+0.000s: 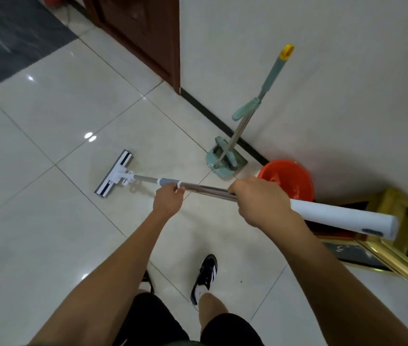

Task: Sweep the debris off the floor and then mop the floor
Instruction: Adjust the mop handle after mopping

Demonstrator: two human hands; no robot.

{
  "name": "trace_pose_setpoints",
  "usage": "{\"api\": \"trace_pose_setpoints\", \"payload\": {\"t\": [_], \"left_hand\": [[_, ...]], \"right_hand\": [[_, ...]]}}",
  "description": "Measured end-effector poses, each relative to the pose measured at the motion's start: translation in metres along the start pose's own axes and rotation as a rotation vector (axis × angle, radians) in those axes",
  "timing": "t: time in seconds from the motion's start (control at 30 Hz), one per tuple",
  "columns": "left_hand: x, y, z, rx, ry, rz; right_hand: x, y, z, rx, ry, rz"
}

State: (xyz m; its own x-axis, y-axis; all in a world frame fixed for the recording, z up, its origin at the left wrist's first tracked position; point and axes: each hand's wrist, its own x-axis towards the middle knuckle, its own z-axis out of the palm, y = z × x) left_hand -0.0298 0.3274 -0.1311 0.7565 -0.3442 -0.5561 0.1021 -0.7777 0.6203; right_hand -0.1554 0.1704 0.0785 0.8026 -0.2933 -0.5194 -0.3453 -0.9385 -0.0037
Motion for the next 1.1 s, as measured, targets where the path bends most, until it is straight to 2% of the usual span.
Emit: {"api": "trace_pose_setpoints", "payload": {"t": [0.07,0.13,0.2,0.33,0.47,0.6,0.67,0.8,0.9,1.0,1.1], "left_hand": [[0.0,-0.002,-0.015,0.128,0.03,0.231],[-0.002,0.006,-0.025,0.202,-0.059,0.445],[-0.001,0.015,-0.032,0.237,-0.076,0.607],[0.007,0.024,-0.064,0.277,-0.077,0.743],[0.017,0.028,-0.102,0.304,-0.13,0.769],[0.029,0.035,-0.132,0.292,-0.102,0.734],[0.037,0.036,-0.145,0.301,-0.078,0.7],[0.047,0.044,-0.16,0.29,-0.095,0.68],[0.053,0.049,-0.165,0.259,-0.068,0.669],[0.054,0.053,-0.167,0.255,-0.074,0.639],[0.059,0.06,-0.169,0.257,-0.068,0.633]], "right_hand": [[0.002,-0.017,-0.019,-0.026,0.015,0.026],[0.004,-0.035,-0.037,-0.058,0.029,0.054],[0.006,-0.052,-0.05,-0.096,0.034,0.081],[0.006,-0.086,-0.066,-0.19,0.122,0.117],[0.008,-0.115,-0.058,-0.177,0.419,0.027],[0.001,-0.139,-0.042,0.169,0.673,-0.065],[-0.001,-0.144,-0.036,0.403,0.691,0.011],[0.017,-0.135,-0.047,0.975,0.639,0.325],[0.038,-0.134,-0.066,1.333,0.689,0.33],[0.054,-0.132,-0.077,1.508,0.711,0.299],[0.066,-0.121,-0.084,1.438,0.719,0.289]]}}
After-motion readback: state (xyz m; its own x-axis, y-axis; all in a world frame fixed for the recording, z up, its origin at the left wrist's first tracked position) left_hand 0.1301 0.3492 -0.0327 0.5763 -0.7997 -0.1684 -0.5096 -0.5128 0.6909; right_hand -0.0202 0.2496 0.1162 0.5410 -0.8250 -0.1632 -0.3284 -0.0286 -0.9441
